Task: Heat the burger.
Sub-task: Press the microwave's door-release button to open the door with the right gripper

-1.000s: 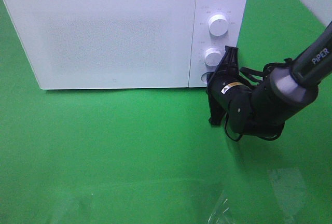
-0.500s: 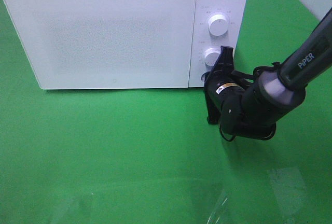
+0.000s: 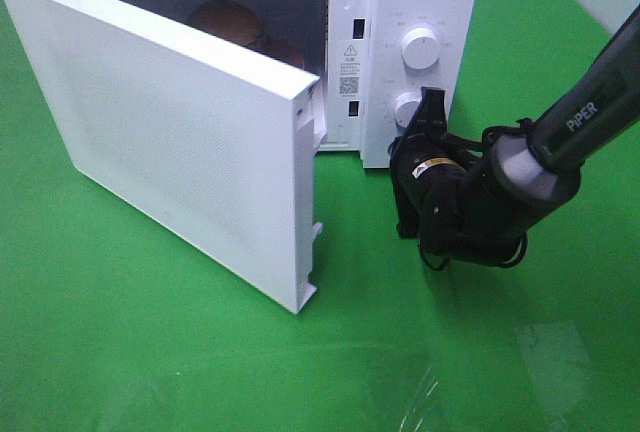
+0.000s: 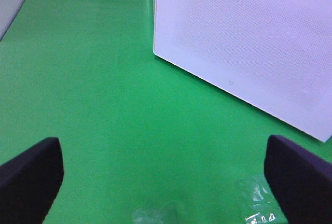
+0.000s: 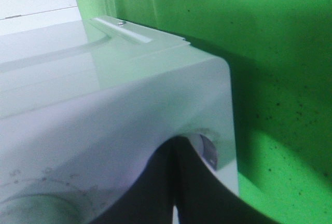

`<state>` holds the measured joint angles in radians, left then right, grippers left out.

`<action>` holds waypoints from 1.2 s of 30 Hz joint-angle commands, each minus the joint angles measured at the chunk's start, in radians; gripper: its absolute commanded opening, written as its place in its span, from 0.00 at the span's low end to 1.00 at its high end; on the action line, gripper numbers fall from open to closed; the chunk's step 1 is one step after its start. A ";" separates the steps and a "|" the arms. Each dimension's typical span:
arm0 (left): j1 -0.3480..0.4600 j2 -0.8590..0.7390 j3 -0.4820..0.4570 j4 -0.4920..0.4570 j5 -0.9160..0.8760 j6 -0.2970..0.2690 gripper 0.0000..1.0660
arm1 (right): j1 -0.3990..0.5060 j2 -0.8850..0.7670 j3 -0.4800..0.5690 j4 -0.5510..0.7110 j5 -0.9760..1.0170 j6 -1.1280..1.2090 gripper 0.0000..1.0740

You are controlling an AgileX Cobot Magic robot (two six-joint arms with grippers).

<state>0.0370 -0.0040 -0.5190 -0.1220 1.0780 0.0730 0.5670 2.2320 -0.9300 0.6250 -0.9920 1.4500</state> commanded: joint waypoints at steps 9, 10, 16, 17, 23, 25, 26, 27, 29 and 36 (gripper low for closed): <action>0.004 -0.017 0.003 -0.005 -0.009 -0.005 0.91 | -0.050 -0.046 -0.033 -0.019 -0.102 -0.014 0.00; 0.004 -0.017 0.003 -0.005 -0.009 -0.005 0.91 | -0.050 -0.046 -0.033 -0.019 -0.102 -0.014 0.00; 0.004 -0.017 0.003 -0.005 -0.009 -0.005 0.91 | -0.050 -0.106 0.035 -0.066 0.057 -0.014 0.00; 0.004 -0.017 0.003 -0.005 -0.009 -0.005 0.91 | -0.050 -0.106 0.035 -0.066 0.057 -0.014 0.00; 0.004 -0.017 0.003 -0.005 -0.009 -0.005 0.91 | -0.050 -0.176 0.096 -0.118 0.169 -0.027 0.00; 0.004 -0.017 0.003 -0.005 -0.009 -0.005 0.91 | -0.050 -0.200 0.114 -0.134 0.205 -0.051 0.00; 0.004 -0.017 0.003 -0.005 -0.009 -0.005 0.91 | -0.050 -0.212 0.125 -0.141 0.225 -0.070 0.00; 0.004 -0.017 0.003 -0.005 -0.009 -0.005 0.91 | -0.050 -0.212 0.125 -0.141 0.225 -0.070 0.00; 0.004 -0.017 0.003 -0.005 -0.009 -0.005 0.91 | -0.050 -0.239 0.144 -0.148 0.263 -0.101 0.00; 0.004 -0.017 0.003 -0.005 -0.009 -0.005 0.91 | -0.050 -0.339 0.190 -0.169 0.439 -0.252 0.00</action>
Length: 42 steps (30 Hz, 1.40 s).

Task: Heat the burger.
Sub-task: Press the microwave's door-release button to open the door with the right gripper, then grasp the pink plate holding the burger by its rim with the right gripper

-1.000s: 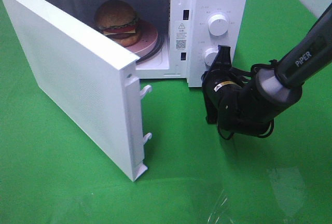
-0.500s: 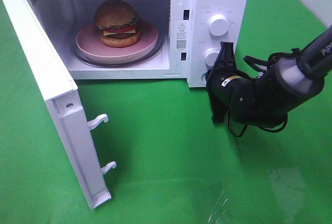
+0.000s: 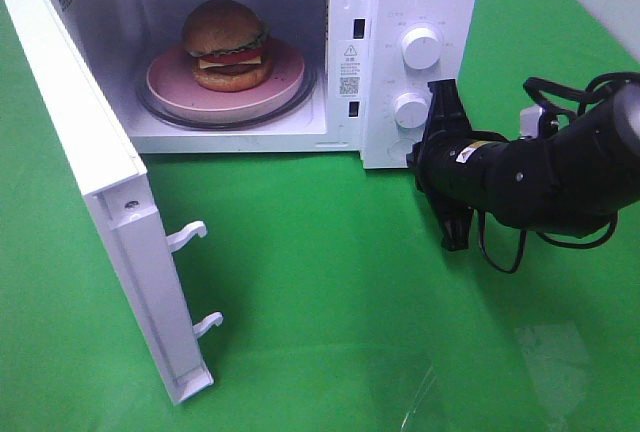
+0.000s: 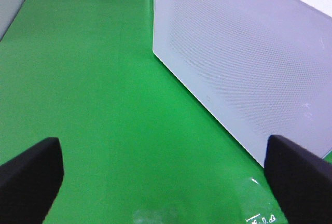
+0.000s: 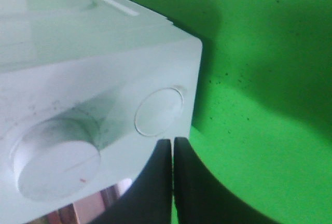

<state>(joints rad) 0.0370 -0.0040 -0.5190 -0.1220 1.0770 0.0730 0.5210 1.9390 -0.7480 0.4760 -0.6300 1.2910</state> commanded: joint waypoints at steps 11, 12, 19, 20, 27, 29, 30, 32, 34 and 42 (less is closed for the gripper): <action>0.004 -0.017 0.003 -0.005 -0.008 -0.005 0.91 | -0.004 -0.215 0.007 -0.030 0.414 -0.669 0.00; 0.004 -0.017 0.003 -0.005 -0.008 -0.005 0.91 | -0.004 -0.236 0.001 -0.031 0.470 -0.734 0.00; 0.004 -0.017 0.003 -0.005 -0.008 -0.005 0.91 | -0.004 -0.274 -0.067 -0.111 0.732 -0.940 0.00; 0.004 -0.017 0.003 -0.005 -0.008 -0.005 0.91 | -0.004 -0.274 -0.067 -0.111 0.732 -0.940 0.00; 0.004 -0.017 0.003 -0.005 -0.008 -0.005 0.91 | -0.004 -0.274 -0.127 -0.170 0.976 -1.269 0.00; 0.004 -0.017 0.003 -0.005 -0.008 -0.005 0.91 | -0.004 -0.274 -0.144 -0.176 1.051 -1.451 0.00; 0.004 -0.017 0.003 -0.005 -0.008 -0.005 0.91 | -0.004 -0.274 -0.144 -0.176 1.051 -1.451 0.00; 0.004 -0.017 0.003 -0.005 -0.008 -0.005 0.91 | -0.004 -0.274 -0.156 -0.179 1.101 -1.569 0.00; 0.004 -0.017 0.003 -0.005 -0.008 -0.005 0.91 | -0.004 -0.274 -0.174 -0.203 1.165 -1.751 0.00; 0.004 -0.017 0.003 -0.005 -0.008 -0.005 0.91 | -0.004 -0.274 -0.203 -0.280 1.208 -2.151 0.01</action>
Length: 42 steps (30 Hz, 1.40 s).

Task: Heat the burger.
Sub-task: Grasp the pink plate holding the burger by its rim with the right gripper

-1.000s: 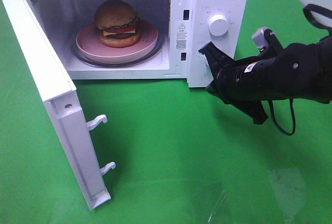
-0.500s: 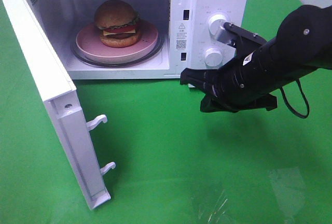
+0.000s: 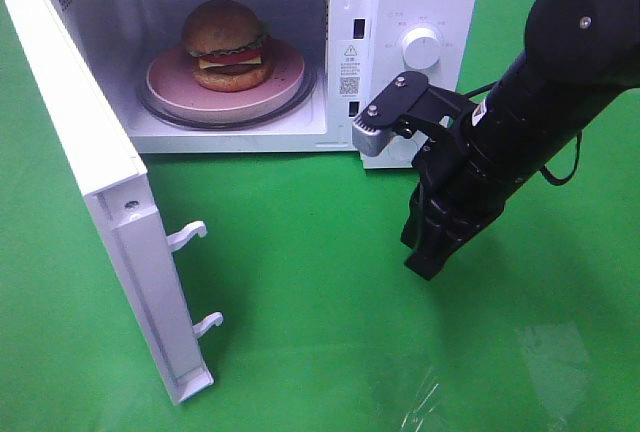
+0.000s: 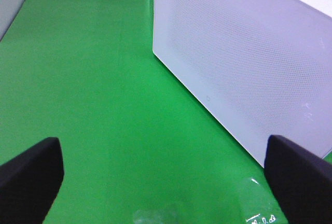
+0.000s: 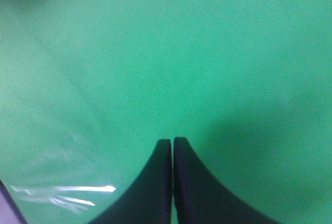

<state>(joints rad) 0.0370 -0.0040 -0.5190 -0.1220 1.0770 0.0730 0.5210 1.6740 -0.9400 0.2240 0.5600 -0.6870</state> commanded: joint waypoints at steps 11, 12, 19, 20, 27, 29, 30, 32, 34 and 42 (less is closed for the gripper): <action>0.004 -0.017 0.003 -0.005 -0.008 -0.005 0.91 | -0.004 -0.009 -0.057 -0.130 -0.013 -0.671 0.16; 0.004 -0.017 0.003 -0.005 -0.008 -0.005 0.91 | 0.003 -0.009 -0.057 -0.147 -0.043 -0.708 0.24; 0.004 -0.017 0.003 -0.005 -0.008 -0.005 0.91 | 0.059 -0.009 -0.057 -0.276 -0.173 -0.661 0.57; 0.004 -0.017 0.003 -0.005 -0.008 -0.005 0.91 | 0.059 -0.009 -0.057 -0.276 -0.173 -0.661 0.57; 0.004 -0.017 0.003 -0.005 -0.008 -0.005 0.91 | 0.091 -0.009 -0.059 -0.389 -0.303 -0.487 0.79; 0.004 -0.017 0.003 -0.005 -0.008 -0.005 0.91 | 0.102 -0.008 -0.088 -0.447 -0.316 -0.432 0.78; 0.004 -0.017 0.003 -0.005 -0.008 -0.005 0.91 | 0.102 -0.008 -0.088 -0.447 -0.316 -0.432 0.78; 0.004 -0.017 0.003 -0.005 -0.008 -0.005 0.91 | 0.105 -0.007 -0.116 -0.465 -0.320 -0.411 0.78; 0.004 -0.017 0.003 -0.005 -0.008 -0.005 0.91 | 0.113 0.002 -0.148 -0.482 -0.319 -0.407 0.78; 0.004 -0.017 0.003 -0.005 -0.008 -0.005 0.91 | 0.128 0.116 -0.277 -0.499 -0.316 -0.377 0.76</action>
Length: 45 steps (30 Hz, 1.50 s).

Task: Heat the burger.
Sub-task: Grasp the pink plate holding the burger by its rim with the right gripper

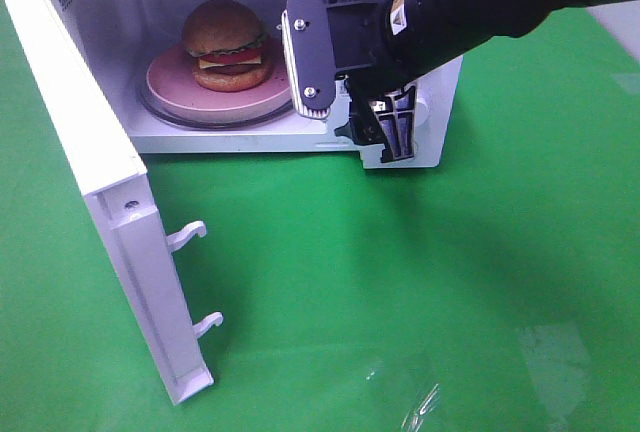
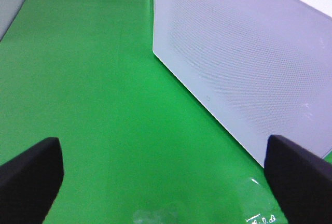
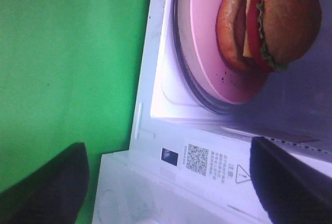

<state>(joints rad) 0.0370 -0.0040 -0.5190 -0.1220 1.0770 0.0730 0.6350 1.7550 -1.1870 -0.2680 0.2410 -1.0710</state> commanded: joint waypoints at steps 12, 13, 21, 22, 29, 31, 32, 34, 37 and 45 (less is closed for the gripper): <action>0.004 -0.017 0.003 -0.005 -0.008 -0.005 0.91 | 0.045 0.211 -0.183 0.006 -0.022 0.031 0.75; 0.004 -0.017 0.003 -0.005 -0.008 -0.005 0.91 | 0.045 0.240 -0.209 0.006 -0.018 0.038 0.75; 0.004 -0.017 0.003 -0.005 -0.008 -0.005 0.91 | 0.045 0.321 -0.296 0.008 -0.016 0.053 0.74; 0.004 -0.017 0.003 -0.005 -0.008 -0.005 0.91 | 0.045 0.344 -0.323 0.013 -0.016 0.055 0.74; 0.004 -0.017 0.003 -0.005 -0.008 -0.005 0.91 | 0.045 0.403 -0.393 0.032 -0.007 0.055 0.73; 0.004 -0.017 0.003 -0.005 -0.008 -0.005 0.91 | 0.043 0.423 -0.416 0.034 0.001 0.055 0.73; 0.004 -0.017 0.003 -0.005 -0.008 -0.005 0.91 | 0.043 0.423 -0.416 0.034 0.001 0.055 0.73; 0.004 -0.017 0.003 -0.005 -0.008 -0.005 0.91 | 0.042 0.448 -0.448 0.036 0.003 0.066 0.73; 0.004 -0.017 0.003 -0.005 -0.008 -0.005 0.91 | 0.042 0.464 -0.473 0.036 0.004 0.086 0.73; 0.004 -0.017 0.003 -0.005 -0.008 -0.005 0.91 | 0.036 0.534 -0.548 0.047 0.012 0.095 0.72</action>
<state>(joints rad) 0.0370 -0.0040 -0.5190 -0.1220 1.0770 0.0730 0.6790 2.2700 -1.7120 -0.2340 0.2430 -0.9860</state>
